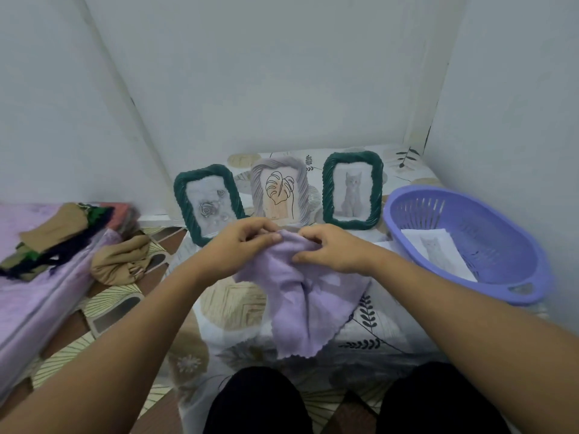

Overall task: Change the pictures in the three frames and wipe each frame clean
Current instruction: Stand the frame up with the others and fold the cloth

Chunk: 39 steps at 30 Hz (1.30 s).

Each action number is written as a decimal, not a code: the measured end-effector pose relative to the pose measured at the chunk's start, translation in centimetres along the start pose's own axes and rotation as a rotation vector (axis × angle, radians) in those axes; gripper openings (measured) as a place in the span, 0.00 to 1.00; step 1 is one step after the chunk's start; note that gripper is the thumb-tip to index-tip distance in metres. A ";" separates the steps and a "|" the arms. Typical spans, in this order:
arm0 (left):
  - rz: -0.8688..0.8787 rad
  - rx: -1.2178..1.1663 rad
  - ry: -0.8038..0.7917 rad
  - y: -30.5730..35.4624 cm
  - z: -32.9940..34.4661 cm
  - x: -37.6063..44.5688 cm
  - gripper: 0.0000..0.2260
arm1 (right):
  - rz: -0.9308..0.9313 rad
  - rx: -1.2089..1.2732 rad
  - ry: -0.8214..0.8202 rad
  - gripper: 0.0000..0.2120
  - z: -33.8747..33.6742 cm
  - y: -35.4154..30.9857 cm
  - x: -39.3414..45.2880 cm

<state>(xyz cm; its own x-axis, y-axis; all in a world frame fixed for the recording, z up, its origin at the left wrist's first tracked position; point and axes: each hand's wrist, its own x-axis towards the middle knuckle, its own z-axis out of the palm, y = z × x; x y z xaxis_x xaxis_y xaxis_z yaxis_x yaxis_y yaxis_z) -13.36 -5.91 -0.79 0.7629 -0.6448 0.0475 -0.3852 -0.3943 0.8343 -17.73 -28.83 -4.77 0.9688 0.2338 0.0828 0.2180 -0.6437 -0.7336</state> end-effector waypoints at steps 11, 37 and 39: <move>-0.096 0.014 0.026 -2.7 -3.4 -2.5 0.10 | 0.020 0.206 0.064 0.11 -0.7 -1.4 0.5; 0.344 0.669 0.402 -2.4 -5.0 -4.6 0.10 | -0.122 -0.488 0.263 0.11 -3.0 0.9 1.7; 0.286 0.674 0.236 -5.1 -2.8 -6.4 0.11 | -0.062 -0.573 0.082 0.11 -1.3 3.3 -0.2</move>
<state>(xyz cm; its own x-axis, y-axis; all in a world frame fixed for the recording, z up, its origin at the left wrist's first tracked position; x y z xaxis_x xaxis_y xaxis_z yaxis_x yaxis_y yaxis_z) -14.88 2.04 -3.81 0.6477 -0.6546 0.3898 -0.7594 -0.5960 0.2609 -17.02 -31.98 -6.31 0.9533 0.2408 0.1822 0.2813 -0.9276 -0.2458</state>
